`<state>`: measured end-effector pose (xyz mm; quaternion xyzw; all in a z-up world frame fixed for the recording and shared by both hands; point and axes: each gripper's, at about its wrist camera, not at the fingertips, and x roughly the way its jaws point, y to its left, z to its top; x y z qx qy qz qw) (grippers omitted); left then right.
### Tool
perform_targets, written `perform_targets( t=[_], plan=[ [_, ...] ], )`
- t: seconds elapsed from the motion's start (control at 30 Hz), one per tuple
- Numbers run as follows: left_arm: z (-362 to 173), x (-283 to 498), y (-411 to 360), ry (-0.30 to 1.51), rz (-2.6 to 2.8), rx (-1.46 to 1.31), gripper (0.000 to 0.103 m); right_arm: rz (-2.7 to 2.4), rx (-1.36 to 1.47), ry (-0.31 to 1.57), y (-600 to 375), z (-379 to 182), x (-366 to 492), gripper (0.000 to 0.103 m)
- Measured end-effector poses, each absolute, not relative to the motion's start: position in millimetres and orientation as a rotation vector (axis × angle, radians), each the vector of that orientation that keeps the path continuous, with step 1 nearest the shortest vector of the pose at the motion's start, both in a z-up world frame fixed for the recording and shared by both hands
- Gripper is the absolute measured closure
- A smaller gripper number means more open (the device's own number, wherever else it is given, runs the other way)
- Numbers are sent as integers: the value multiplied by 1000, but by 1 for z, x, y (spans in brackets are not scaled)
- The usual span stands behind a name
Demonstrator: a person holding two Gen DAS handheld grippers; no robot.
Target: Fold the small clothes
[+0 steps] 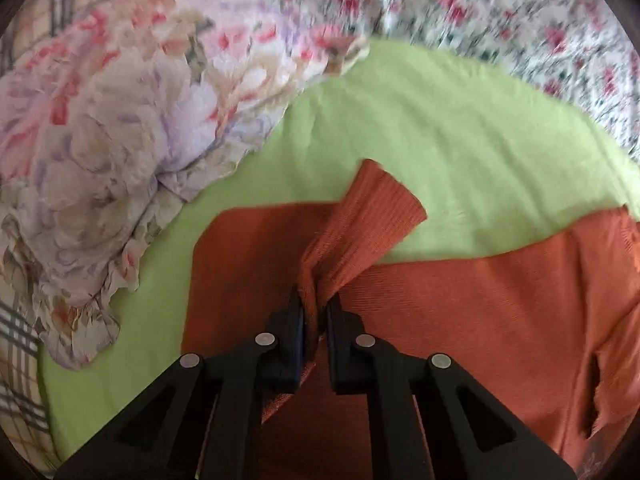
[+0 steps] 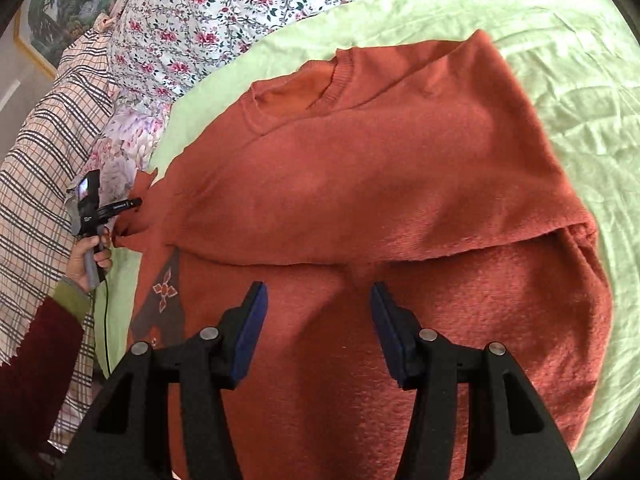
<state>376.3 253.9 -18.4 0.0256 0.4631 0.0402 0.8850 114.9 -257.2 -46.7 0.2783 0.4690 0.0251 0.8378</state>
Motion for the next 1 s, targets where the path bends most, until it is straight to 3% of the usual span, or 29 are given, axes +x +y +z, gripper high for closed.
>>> perform_targets(
  t=[0.2, 0.5, 0.77, 1.0],
  plan=[
    [21, 320, 206, 830, -45, -103, 97, 52, 591, 966, -257, -41, 109, 49],
    [52, 264, 37, 747, -381, -212, 97, 24, 626, 925, -270, -34, 86, 49],
    [4, 252, -120, 841, -563, -125, 97, -50, 655, 886, -297, -31, 65, 49],
    [-43, 259, -152, 960, -576, -79, 91, -87, 670, 869, -311, -32, 62, 49]
  ],
)
